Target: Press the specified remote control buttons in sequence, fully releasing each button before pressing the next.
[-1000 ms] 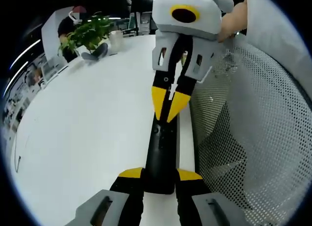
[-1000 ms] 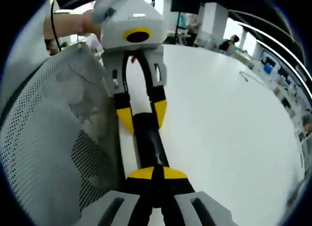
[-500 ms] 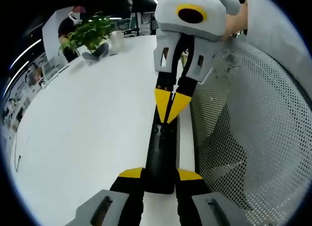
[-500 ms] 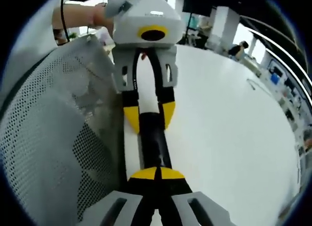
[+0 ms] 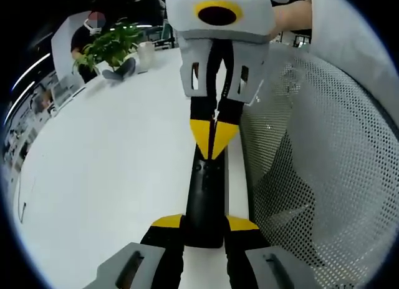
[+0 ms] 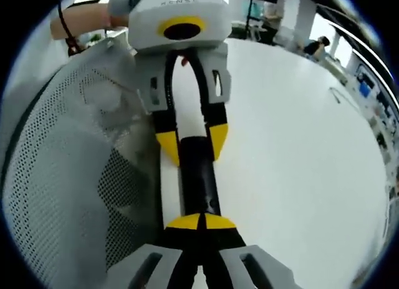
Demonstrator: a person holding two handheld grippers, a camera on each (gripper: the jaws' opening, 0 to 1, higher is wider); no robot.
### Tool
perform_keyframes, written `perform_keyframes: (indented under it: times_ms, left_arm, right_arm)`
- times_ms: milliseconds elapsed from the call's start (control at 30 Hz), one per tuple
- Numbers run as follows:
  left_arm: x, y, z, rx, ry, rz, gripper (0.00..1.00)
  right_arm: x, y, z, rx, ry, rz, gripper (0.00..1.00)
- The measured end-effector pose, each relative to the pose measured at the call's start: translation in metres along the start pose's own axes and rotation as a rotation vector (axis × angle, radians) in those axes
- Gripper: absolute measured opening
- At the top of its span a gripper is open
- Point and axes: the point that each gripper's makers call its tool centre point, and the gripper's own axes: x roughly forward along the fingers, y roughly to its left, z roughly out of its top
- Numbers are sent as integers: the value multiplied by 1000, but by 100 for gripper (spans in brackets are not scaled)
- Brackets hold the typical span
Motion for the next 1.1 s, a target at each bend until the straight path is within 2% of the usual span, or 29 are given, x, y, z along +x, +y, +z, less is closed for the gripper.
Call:
perform_keyframes:
  times_ms: [133, 167, 267, 400, 500, 600, 767, 967, 1100]
  left_arm:
    - [0, 0, 0, -13, -13, 10, 24]
    - [0, 0, 0, -17, -16, 13, 24]
    - [0, 0, 0, -36, -56, 25, 24]
    - [-1, 0, 0, -36, -122, 46, 25]
    - [-2, 0, 1, -41, -138, 49, 25]
    - [-2, 1, 1, -45, -148, 42, 25]
    - [-1, 0, 2, -48, -174, 46, 25]
    - [-1, 0, 3, -44, -173, 44, 25]
    - [-1, 0, 3, -35, -165, 46, 25]
  right_arm:
    - [-1, 1, -1, 20, -43, -19, 0]
    - [-1, 1, 0, -21, -62, -27, 0]
    - [-1, 1, -1, 13, -86, -33, 0]
    - [-1, 1, 1, -4, -89, -44, 0]
    - [-2, 1, 1, -9, -88, -40, 0]
    - [-3, 0, 1, 66, -97, -16, 0]
    - [-6, -4, -8, 49, -48, -21, 0]
    - [-7, -3, -10, 64, -48, -10, 0]
    - [-5, -2, -9, 24, 5, -21, 0]
